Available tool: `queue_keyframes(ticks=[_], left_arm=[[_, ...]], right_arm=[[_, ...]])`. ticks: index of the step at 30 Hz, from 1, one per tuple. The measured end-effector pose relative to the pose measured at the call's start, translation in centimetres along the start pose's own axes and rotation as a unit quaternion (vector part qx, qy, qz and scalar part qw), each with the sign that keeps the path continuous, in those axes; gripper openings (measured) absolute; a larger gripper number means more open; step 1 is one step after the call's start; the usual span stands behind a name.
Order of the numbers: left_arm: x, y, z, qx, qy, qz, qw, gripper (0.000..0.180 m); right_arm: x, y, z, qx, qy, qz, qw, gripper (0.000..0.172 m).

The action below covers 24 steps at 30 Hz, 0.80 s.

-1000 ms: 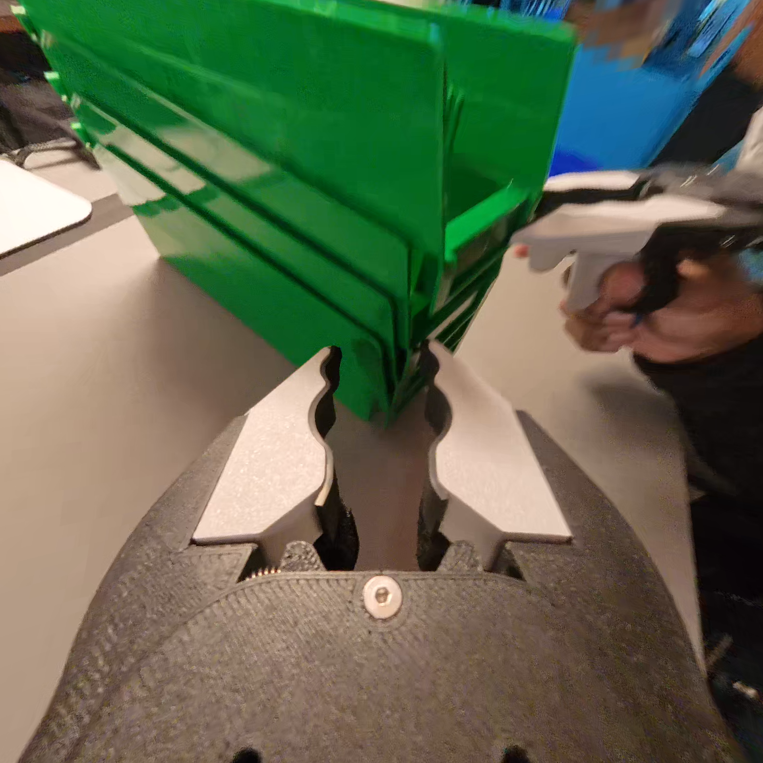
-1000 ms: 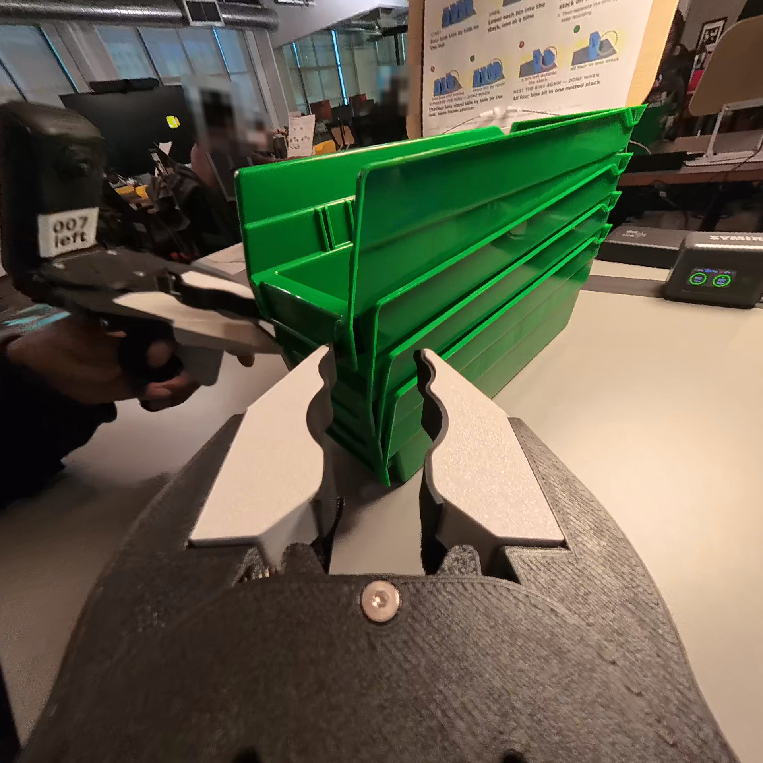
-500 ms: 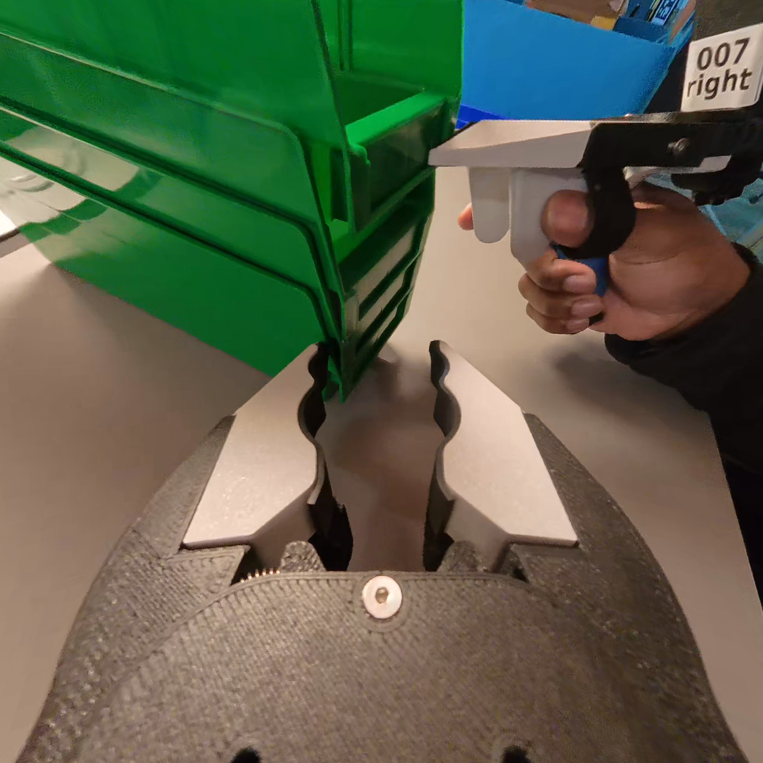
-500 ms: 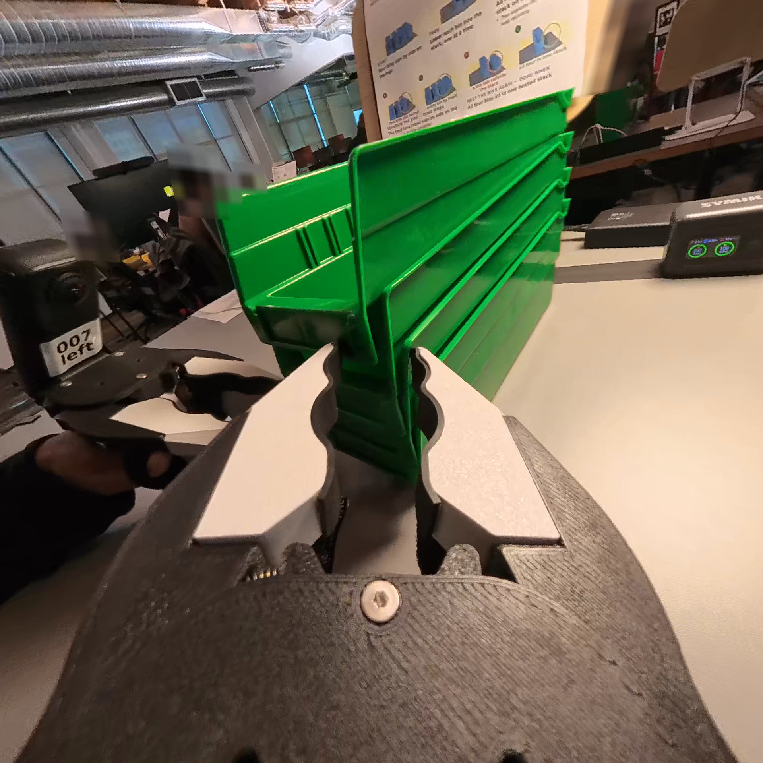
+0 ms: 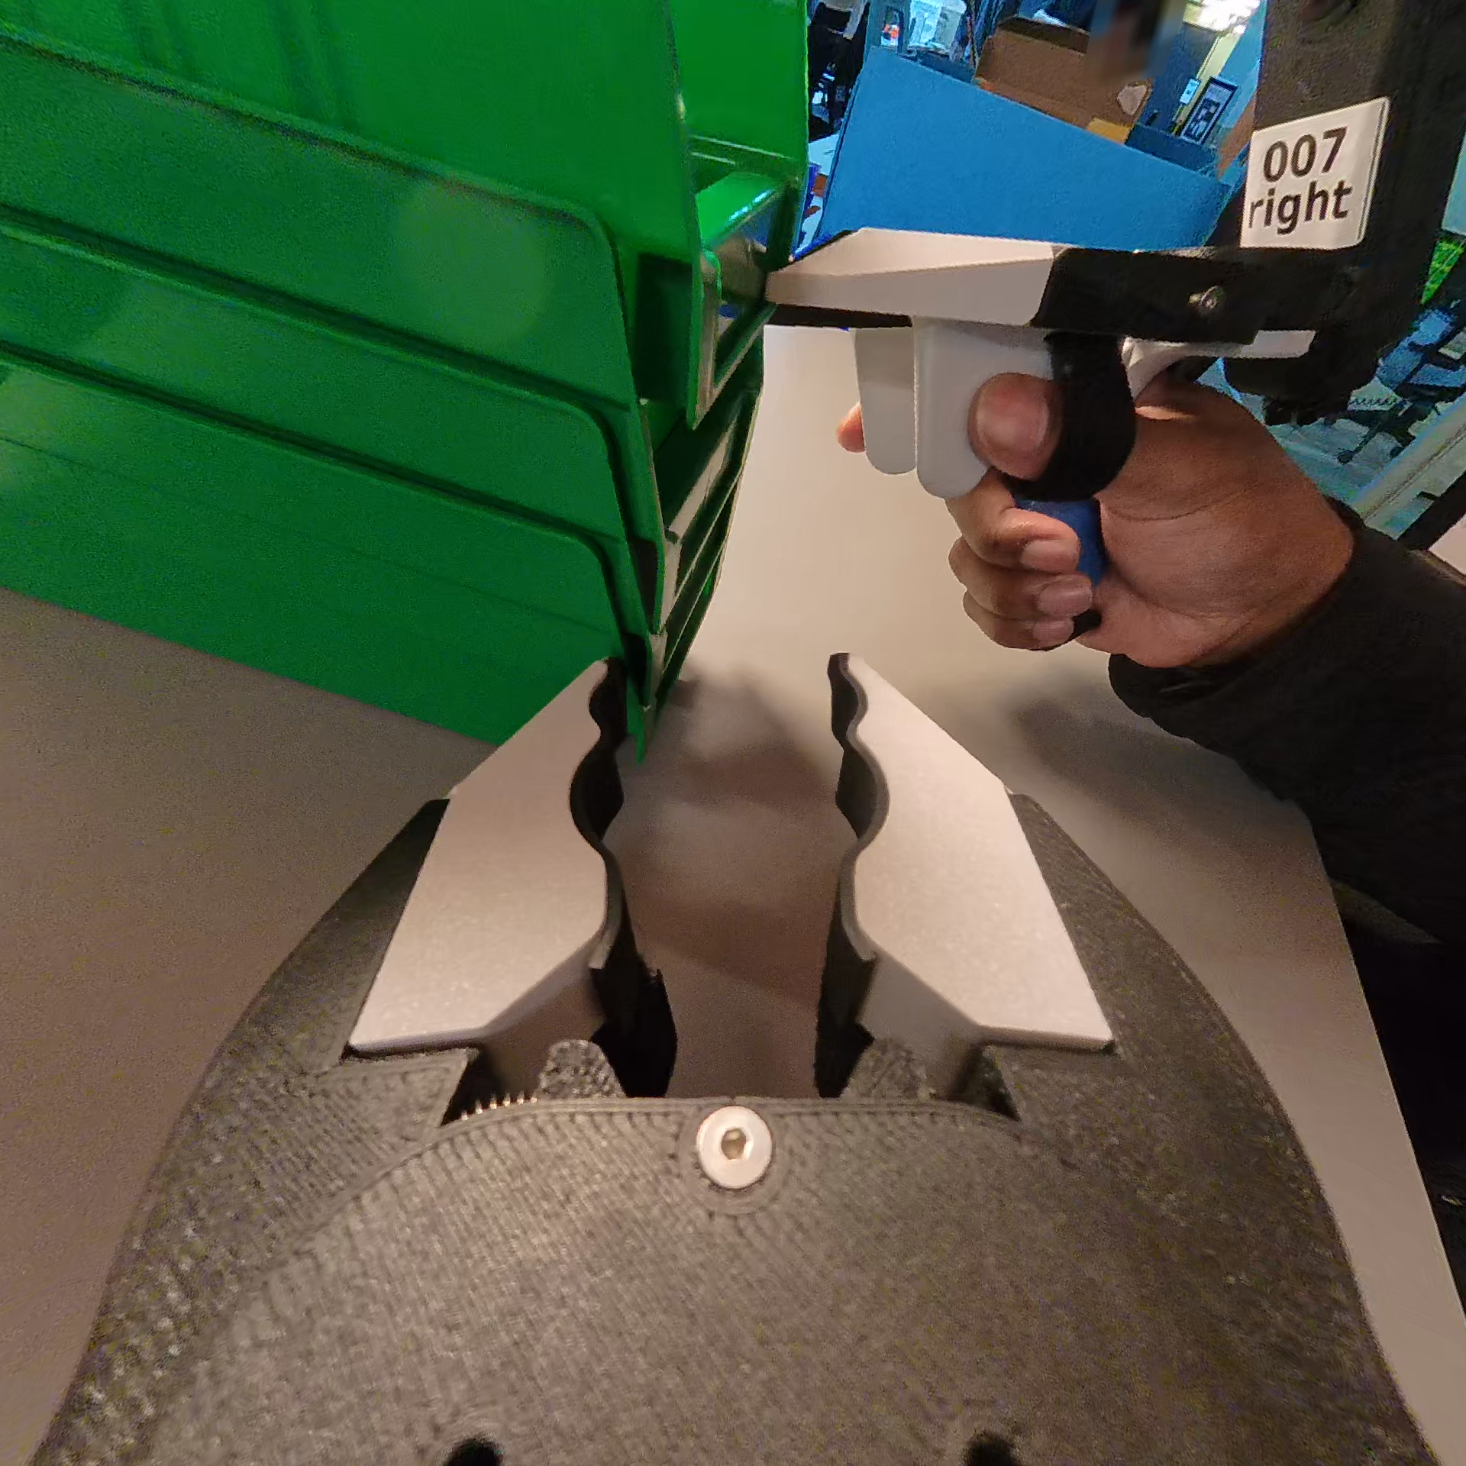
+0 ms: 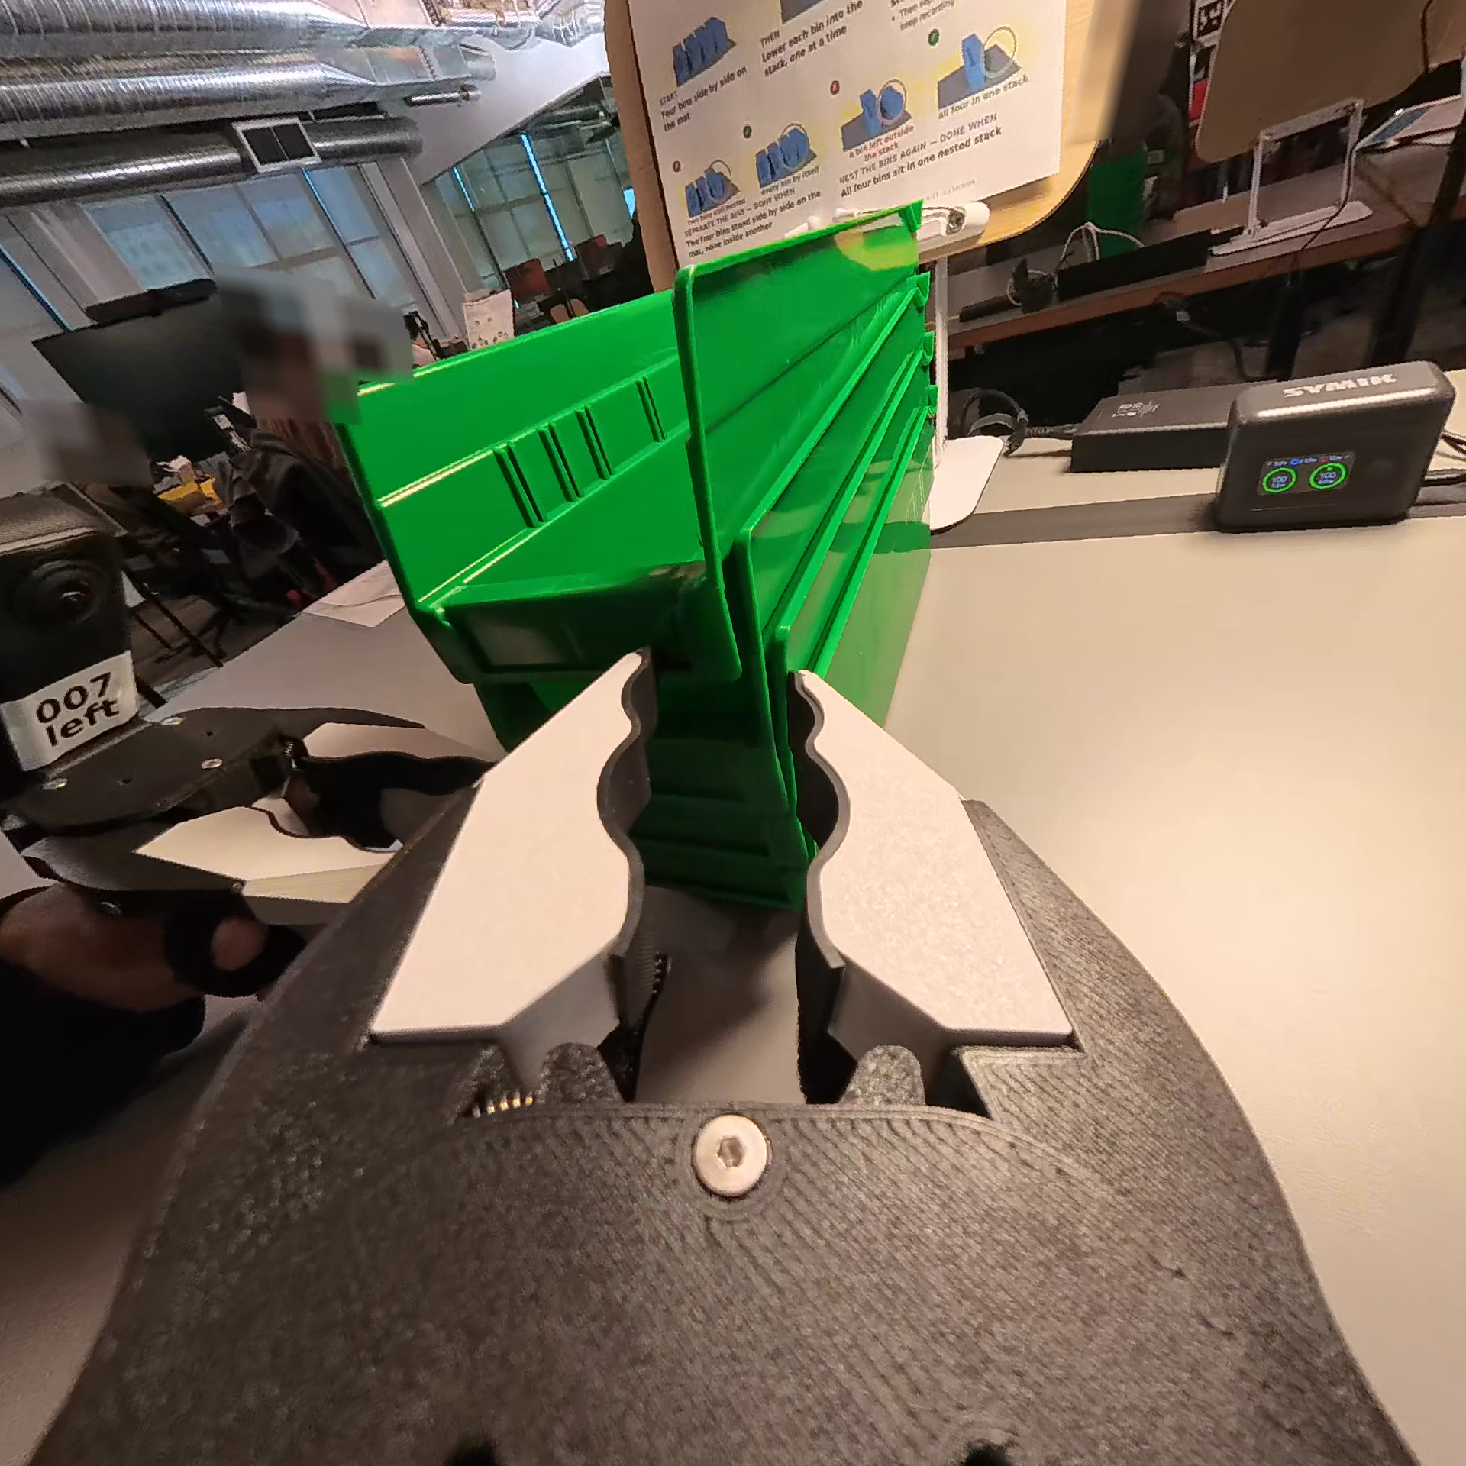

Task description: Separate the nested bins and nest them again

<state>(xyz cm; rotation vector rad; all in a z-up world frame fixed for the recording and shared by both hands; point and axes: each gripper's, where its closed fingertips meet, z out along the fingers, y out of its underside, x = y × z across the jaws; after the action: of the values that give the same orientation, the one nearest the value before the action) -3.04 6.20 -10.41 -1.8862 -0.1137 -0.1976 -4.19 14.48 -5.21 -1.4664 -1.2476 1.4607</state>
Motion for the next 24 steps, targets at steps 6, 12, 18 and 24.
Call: queue_keyframes(ticks=[6,12,18,24], left_arm=[[0.3,0.0,0.0,-0.002,0.005,-0.002,1.000,0.056],[1.8,0.9,-1.6,-0.009,0.048,-0.010,0.999,0.054],[-3.0,0.0,-5.1,0.023,0.020,-0.062,0.998,0.068],[-9.0,-1.9,-4.8,0.070,-0.003,-0.149,0.986,0.074]], right_arm=[[0.0,0.0,-0.1,-0.005,0.021,-0.031,0.999,0.033],[-1.1,0.3,-2.1,-0.006,-0.025,-0.009,1.000,0.031],[-1.3,0.2,-5.1,-0.021,-0.048,-0.016,0.998,0.048],[-1.3,1.4,-3.9,-0.045,-0.046,-0.013,0.998,0.082]])
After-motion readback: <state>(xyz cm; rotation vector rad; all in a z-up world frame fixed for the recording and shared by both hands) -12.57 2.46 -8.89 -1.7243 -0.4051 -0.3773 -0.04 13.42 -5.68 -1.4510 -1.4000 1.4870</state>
